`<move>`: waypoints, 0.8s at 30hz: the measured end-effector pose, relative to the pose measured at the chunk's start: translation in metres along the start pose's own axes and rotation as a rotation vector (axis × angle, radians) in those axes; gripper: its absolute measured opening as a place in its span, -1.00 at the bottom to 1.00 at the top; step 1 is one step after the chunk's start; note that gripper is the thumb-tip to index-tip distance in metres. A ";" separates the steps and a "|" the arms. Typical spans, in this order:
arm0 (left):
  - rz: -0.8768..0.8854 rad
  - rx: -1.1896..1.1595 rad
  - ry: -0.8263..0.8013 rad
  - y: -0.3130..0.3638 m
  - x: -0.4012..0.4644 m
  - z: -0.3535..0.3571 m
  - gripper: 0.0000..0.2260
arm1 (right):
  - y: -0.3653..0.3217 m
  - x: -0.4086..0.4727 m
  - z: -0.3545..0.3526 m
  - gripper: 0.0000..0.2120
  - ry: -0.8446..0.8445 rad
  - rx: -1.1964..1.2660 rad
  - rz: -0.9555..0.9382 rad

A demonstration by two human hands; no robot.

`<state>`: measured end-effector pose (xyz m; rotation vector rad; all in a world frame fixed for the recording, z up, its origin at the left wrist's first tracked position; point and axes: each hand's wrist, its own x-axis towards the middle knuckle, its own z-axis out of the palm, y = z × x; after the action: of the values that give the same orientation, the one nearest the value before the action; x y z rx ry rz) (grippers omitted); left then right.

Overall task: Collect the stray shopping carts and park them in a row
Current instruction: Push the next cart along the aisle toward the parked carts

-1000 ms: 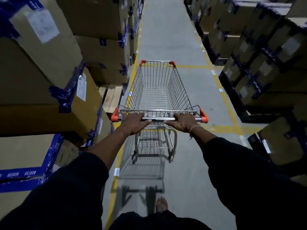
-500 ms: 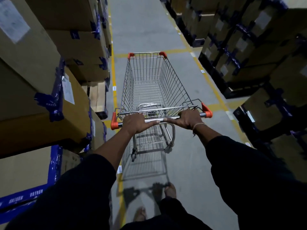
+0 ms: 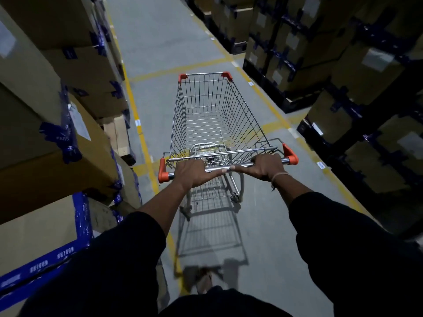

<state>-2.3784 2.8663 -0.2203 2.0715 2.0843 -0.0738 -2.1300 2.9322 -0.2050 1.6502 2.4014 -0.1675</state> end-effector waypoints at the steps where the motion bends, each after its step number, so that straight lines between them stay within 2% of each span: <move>1: 0.013 0.005 0.001 0.006 -0.005 0.001 -0.08 | 0.003 -0.011 0.003 -0.11 0.001 0.006 0.010; 10: 0.178 0.022 -0.034 0.070 -0.053 0.016 -0.09 | 0.044 -0.124 0.030 -0.11 -0.025 0.103 0.139; 14: 0.283 0.013 -0.055 0.104 -0.081 0.024 -0.21 | 0.063 -0.181 0.042 -0.07 -0.105 0.180 0.225; 24: 0.517 0.075 -0.067 0.185 -0.128 0.044 -0.25 | 0.100 -0.311 0.071 -0.10 -0.286 0.341 0.404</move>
<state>-2.1904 2.7358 -0.2208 2.5409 1.4708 -0.1415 -1.9221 2.6712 -0.1937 2.0535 1.8616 -0.7191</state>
